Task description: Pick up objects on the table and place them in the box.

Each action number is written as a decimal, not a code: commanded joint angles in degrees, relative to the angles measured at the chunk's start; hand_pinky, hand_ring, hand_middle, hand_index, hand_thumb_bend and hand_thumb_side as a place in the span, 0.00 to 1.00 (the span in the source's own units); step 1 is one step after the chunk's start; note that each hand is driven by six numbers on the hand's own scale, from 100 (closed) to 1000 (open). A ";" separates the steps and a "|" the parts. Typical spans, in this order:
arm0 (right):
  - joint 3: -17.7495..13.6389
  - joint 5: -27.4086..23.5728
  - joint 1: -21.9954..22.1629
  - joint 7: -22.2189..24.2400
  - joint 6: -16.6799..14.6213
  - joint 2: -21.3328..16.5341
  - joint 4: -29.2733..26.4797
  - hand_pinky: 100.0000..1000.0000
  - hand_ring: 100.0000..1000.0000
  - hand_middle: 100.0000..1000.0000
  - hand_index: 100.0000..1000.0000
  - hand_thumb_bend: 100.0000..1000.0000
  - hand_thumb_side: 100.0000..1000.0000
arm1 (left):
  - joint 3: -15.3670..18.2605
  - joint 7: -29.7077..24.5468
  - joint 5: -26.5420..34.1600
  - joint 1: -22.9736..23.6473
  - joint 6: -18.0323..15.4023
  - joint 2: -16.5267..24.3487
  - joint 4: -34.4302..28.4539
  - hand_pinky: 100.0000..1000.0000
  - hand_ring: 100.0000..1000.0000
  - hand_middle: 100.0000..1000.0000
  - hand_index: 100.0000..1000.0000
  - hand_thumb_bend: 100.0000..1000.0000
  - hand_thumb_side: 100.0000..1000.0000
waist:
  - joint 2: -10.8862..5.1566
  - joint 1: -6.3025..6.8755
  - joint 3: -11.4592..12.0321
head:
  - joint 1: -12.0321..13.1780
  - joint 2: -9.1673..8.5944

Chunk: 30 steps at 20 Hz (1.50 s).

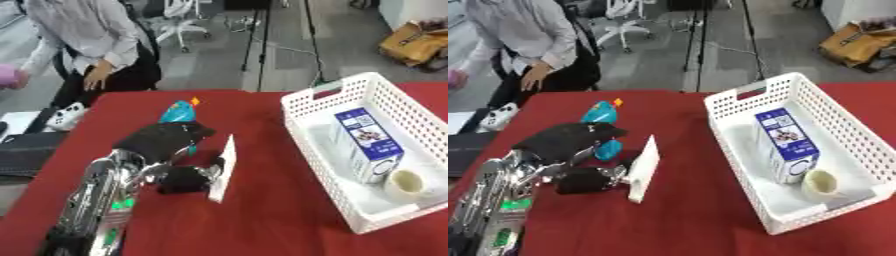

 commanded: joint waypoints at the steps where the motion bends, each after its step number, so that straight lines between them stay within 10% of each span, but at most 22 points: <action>1: 0.13 0.20 -0.55 -0.02 0.07 -0.89 -0.68 0.70 0.64 0.56 0.63 0.00 0.63 | 0.20 0.01 -1.70 -0.50 0.08 -0.52 -1.57 0.81 0.88 0.84 1.00 0.21 1.00 | -0.56 -0.71 0.02 | 0.09 -0.15; 30: 0.47 -0.35 -1.01 -0.02 -0.63 -0.60 -0.68 0.70 0.64 0.55 0.61 0.00 0.59 | -0.78 0.01 -16.02 -0.11 -2.67 -6.42 3.52 0.74 0.76 0.74 1.00 0.20 1.00 | 0.05 -0.82 -0.73 | 0.89 -1.39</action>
